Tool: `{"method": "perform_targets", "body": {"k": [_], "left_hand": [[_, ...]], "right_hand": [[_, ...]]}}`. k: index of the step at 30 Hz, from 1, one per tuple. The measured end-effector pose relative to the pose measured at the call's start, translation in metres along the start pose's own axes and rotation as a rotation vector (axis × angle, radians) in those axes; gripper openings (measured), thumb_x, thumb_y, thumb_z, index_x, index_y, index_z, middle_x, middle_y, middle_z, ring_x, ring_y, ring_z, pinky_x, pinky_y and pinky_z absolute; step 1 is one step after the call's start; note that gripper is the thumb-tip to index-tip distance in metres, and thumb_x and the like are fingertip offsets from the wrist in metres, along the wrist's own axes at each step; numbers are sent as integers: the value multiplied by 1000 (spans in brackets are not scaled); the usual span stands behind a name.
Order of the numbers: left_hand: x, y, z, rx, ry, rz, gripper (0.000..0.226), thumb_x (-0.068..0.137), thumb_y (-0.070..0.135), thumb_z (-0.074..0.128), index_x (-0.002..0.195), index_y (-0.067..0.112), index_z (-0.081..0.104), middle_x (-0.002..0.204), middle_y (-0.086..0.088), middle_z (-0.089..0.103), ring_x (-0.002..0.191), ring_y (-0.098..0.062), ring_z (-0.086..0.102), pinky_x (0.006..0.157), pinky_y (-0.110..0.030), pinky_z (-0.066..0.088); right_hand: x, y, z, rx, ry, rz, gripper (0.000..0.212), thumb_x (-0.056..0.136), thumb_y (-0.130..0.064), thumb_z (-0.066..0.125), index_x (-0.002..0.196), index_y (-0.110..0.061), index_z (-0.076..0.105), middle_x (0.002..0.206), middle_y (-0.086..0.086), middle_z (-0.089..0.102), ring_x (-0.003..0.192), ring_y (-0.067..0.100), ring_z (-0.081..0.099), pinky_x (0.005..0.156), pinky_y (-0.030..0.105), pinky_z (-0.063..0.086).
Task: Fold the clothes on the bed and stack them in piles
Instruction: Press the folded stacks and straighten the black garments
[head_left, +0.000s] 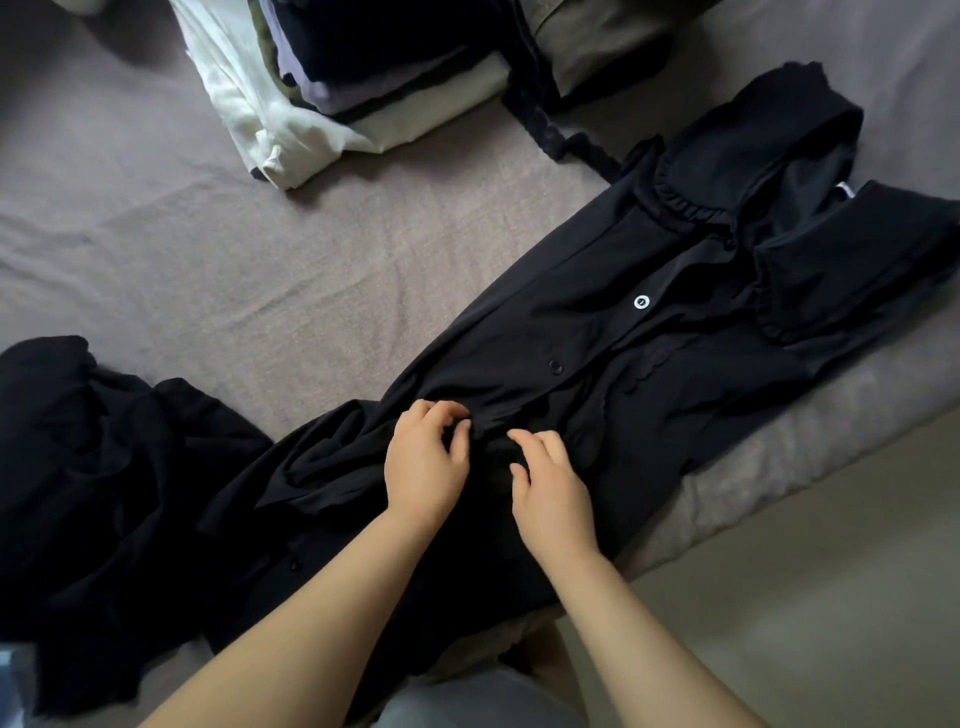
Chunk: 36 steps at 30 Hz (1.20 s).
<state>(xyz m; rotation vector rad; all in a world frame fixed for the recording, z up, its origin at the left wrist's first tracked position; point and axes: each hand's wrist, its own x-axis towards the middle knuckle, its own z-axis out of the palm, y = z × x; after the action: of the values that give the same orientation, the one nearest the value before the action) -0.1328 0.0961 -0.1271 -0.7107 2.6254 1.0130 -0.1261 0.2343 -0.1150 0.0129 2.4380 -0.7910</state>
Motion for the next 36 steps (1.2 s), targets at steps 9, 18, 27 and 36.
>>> {"method": "perform_targets", "body": {"k": [9, 18, 27, 36], "left_hand": [[0, 1, -2, 111, -38, 23, 22, 84, 19, 67, 105, 16, 64, 103, 1, 56, 95, -21, 56, 66, -31, 45], [2, -6, -4, 51, -80, 68, 19, 89, 18, 62, 107, 15, 67, 101, 3, 58, 89, -16, 59, 70, -28, 47], [2, -6, 1, 220, -22, 180, 12, 80, 11, 68, 90, 9, 63, 87, -4, 56, 80, -25, 58, 51, -31, 42], [10, 12, -18, -195, -100, -148, 20, 78, 16, 73, 73, 27, 56, 82, 11, 58, 81, -8, 55, 70, -21, 42]], "right_hand": [[-52, 19, -17, -192, -62, -1, 17, 77, -29, 48, 80, -24, 64, 88, -11, 45, 86, 12, 54, 59, 28, 38], [6, -15, 10, 326, 157, 238, 14, 87, -5, 64, 97, -15, 65, 96, -8, 53, 76, 5, 57, 74, 21, 48], [11, -16, 10, 317, 129, 320, 17, 85, -9, 67, 80, -19, 56, 90, -3, 57, 68, 8, 56, 60, 6, 39], [9, -37, -8, 523, 157, 269, 5, 86, -9, 65, 84, -13, 65, 89, 1, 61, 64, 1, 54, 64, 11, 44]]}}
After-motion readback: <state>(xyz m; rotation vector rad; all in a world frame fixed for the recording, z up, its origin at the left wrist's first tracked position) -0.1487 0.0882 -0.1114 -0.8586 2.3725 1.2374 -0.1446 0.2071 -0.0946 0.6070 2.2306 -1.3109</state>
